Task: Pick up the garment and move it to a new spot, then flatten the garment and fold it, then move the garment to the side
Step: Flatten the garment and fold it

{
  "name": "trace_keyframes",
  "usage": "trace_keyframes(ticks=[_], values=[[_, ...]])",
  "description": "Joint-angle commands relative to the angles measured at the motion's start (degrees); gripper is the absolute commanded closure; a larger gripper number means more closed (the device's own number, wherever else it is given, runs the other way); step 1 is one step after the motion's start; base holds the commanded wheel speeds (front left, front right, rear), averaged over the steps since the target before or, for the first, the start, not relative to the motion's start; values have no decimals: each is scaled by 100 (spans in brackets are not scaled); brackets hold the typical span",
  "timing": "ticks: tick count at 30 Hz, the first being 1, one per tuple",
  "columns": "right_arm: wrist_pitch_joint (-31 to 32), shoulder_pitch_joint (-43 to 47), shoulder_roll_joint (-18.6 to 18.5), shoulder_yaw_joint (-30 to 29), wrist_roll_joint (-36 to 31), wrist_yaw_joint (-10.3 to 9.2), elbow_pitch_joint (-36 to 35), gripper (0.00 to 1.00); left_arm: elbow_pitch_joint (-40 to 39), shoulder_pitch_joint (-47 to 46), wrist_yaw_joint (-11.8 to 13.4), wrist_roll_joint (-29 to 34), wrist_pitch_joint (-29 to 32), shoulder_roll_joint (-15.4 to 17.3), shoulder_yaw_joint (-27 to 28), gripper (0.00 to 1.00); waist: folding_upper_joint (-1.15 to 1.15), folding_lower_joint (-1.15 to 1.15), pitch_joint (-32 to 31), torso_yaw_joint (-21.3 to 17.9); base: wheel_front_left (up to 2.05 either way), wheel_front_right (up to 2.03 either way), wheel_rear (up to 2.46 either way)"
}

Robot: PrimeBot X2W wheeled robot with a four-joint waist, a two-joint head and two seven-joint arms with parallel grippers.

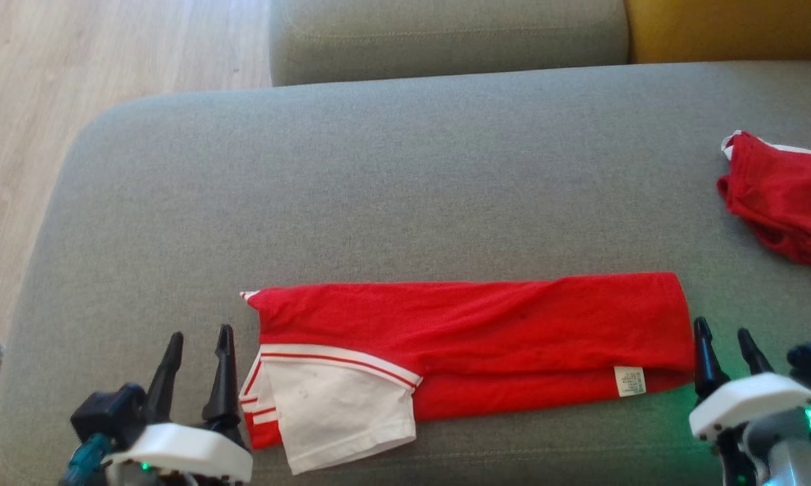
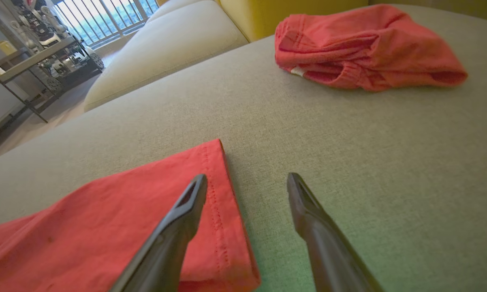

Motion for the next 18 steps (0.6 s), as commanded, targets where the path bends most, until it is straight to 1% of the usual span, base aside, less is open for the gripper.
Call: trace_keyframes(ticks=[1, 6, 7, 10, 18], values=[[7, -447, 4, 87, -50, -2, 11, 0, -103, -348, -50, 74, -69, -35, 246, 0, 0, 0, 54, 20, 0, 0, 0], [130, -748, 27, 101, -67, -2, 493, 0, 24, -394, -142, 173, -69, -98, 267, 0, 0, 0, 137, 57, 0, 0, 0], [130, -748, 27, 101, -67, -2, 493, 0, 24, -394, -142, 173, -69, -98, 267, 0, 0, 0, 137, 57, 0, 0, 0], [334, -915, -3, 108, -40, -2, 887, 0, 77, -473, -201, 229, -70, -129, 353, 0, 0, 0, 193, 113, 0, 0, 0], [562, -1114, -58, 332, -50, -2, 1343, 0, 152, -549, -312, 317, -70, -235, 457, 0, 0, 0, 262, 175, 0, 0, 0]])
